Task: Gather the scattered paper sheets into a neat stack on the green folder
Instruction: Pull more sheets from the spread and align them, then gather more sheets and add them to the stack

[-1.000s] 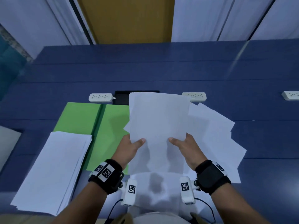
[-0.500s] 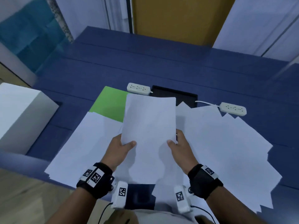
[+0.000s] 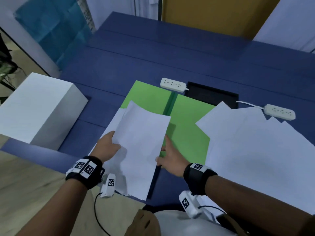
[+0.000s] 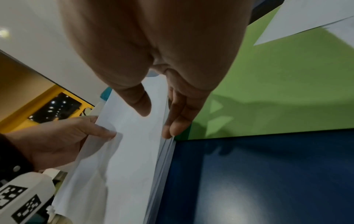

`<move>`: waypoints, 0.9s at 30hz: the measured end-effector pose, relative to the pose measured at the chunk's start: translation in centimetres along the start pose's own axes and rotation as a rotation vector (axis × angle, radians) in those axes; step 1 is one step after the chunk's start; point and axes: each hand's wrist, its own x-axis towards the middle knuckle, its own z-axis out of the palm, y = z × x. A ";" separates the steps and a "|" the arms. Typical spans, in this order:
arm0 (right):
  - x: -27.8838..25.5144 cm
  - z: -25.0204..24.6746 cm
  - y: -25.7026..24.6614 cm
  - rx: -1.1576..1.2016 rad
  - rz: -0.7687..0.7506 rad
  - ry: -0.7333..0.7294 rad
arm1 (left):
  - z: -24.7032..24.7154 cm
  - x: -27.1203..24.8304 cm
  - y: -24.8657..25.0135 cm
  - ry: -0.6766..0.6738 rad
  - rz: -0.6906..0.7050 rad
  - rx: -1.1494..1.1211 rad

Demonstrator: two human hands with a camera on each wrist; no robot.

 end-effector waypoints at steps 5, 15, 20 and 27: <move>2.1 1.0 -1.9 -0.079 0.111 -0.147 | -1.7 2.6 -2.4 -0.045 -0.060 0.170; 3.7 0.7 -3.2 -0.217 0.166 -0.183 | -0.4 5.7 -4.2 0.109 -0.177 0.383; 4.2 -0.7 -2.9 -0.203 0.169 -0.138 | 1.3 5.8 -3.6 0.176 -0.153 0.592; 2.9 -4.8 0.3 -0.128 0.186 -0.023 | 6.1 4.6 1.4 0.171 0.237 0.567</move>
